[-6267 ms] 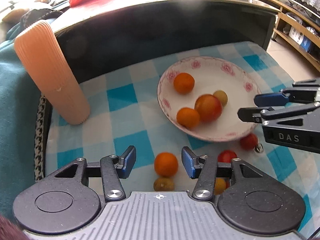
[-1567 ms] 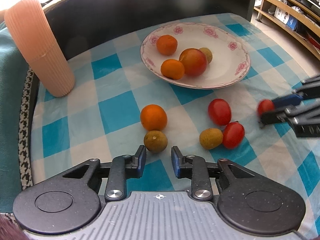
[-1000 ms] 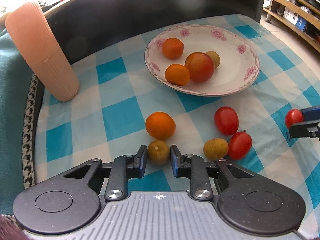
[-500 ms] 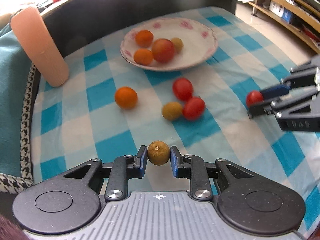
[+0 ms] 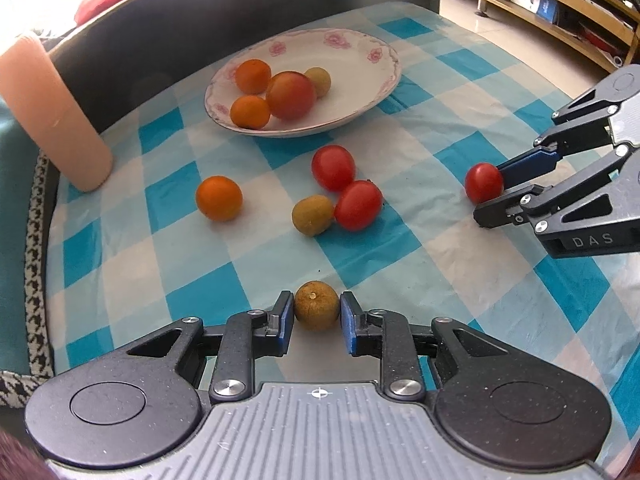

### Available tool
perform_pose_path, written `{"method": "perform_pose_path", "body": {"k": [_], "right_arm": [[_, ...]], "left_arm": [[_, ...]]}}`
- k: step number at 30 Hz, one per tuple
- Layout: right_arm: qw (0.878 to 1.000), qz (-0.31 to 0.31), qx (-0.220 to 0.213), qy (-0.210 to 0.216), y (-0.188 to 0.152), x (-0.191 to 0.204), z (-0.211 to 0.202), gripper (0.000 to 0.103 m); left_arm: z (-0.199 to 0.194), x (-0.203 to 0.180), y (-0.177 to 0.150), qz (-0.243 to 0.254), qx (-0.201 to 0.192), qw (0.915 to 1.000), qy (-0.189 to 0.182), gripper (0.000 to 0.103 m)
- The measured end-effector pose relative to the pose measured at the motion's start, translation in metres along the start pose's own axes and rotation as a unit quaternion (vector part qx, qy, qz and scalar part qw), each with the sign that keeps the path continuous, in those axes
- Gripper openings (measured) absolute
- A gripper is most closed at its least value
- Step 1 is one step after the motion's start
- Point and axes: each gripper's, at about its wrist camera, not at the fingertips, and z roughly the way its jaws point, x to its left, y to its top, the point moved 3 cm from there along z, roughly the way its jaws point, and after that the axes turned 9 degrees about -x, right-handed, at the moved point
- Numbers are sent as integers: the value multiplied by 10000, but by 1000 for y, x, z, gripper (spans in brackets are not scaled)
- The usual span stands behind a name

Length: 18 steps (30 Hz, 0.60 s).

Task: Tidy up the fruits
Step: 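Lift red cherry tomato with right gripper while left gripper lifts brown fruit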

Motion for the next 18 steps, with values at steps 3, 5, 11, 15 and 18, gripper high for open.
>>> {"method": "perform_pose_path", "body": {"k": [3,5,11,15,18], "right_arm": [[10000,45,10,29,2,-2,1,49],[9999,113,29,53,2,-4,2,49],[9997,212,36,142,3,-8,2,50],[9996,245,12,134,5,-8,2,51],[9996,246,28,128,6,-8,2,51]], "left_arm": [[0,1,0,35,-22,10000,-14,37],[0,3,-1,16,-30,10000,12,44],[1,6,-1,38,-57,9999,92,55],[0,4,0,57,-49,9999,106,50],[0,1,0,74,-47,10000,17,40]]}}
